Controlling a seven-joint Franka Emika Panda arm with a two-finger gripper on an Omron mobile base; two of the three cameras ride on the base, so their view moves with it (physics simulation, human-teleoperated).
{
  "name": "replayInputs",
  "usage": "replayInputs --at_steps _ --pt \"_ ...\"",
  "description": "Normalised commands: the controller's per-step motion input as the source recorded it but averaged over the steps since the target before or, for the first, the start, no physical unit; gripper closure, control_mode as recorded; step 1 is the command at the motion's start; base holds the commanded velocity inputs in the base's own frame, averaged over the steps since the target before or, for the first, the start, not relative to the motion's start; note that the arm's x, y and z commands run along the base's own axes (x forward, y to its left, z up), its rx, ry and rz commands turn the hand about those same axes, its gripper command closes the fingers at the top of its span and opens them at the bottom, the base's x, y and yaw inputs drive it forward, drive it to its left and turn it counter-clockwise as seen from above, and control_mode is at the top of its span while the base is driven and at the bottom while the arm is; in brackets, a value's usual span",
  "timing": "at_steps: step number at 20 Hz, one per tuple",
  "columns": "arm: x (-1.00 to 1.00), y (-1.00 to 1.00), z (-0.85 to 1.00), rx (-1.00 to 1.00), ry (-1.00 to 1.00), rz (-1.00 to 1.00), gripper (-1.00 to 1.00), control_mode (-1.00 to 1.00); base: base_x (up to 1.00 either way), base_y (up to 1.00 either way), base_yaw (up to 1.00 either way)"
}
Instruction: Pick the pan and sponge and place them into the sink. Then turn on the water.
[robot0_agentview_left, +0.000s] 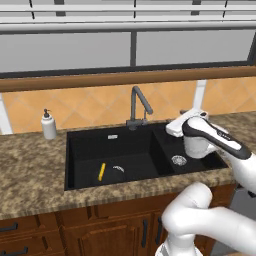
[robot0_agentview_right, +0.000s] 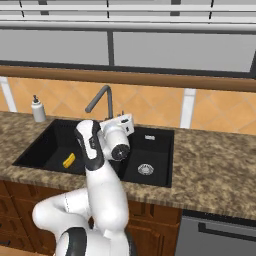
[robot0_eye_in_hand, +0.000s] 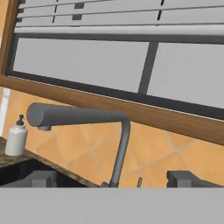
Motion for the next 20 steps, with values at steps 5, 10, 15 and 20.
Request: replayInputs --at_steps 5,10,15,20 --pt "0.51 -0.02 -0.01 0.01 0.0 0.06 -1.0 -1.0 0.0 0.0 0.0" --pt "0.52 -0.11 -0.01 0.04 0.03 0.11 -1.0 -1.0 0.0 0.0 0.0" --pt "0.49 -0.06 -0.19 0.01 0.02 0.09 -1.0 -1.0 0.0 0.0 0.0" --pt "0.48 0.0 -0.18 0.0 0.04 0.06 -1.0 -1.0 0.0 0.0 0.0"
